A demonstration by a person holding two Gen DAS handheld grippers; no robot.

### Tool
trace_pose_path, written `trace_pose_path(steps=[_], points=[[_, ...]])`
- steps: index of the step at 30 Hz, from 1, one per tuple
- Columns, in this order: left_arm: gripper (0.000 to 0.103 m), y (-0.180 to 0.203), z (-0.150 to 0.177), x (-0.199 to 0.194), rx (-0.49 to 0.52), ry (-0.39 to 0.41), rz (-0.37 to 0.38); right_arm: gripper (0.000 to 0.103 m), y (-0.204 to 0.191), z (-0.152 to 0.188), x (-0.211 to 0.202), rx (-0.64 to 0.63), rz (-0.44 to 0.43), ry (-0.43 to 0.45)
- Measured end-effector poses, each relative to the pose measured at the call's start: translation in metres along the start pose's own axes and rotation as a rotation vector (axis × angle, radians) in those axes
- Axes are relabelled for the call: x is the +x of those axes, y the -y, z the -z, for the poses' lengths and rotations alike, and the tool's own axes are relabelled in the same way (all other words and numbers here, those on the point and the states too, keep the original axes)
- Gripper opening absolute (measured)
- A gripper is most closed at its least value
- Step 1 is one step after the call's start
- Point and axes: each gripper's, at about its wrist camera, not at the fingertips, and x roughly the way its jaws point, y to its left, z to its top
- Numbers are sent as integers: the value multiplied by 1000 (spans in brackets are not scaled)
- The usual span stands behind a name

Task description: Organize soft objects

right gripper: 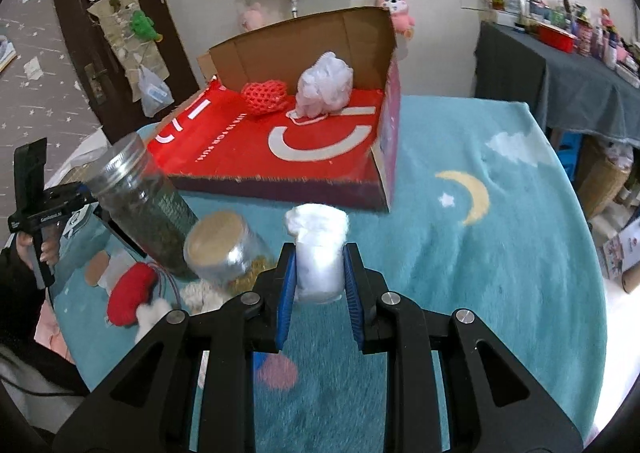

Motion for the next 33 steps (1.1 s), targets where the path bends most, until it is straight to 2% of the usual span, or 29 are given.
trace_pose_path(steps=[8,14,20,25,30,33], points=[[25,2,-42,10,16,12,35,22,-7,-40,8,-45,-44,10],[25,-5,-82,44,-40,-74,17,22,-14,-86,27,-57,-10,-2],[25,-9,-117,89,-77,-178,-22,22,-15,-136,79,-52,49,-135],[25,-6,-140,127,-53,-250,-77,22,-12,-164,133,-32,127,-267],[26,-7,-149,162,-35,-323,-138,22,-8,-169,175,-31,194,-389],[27,-14,-149,180,-57,-365,-160,22,-6,-169,192,-32,210,-430]])
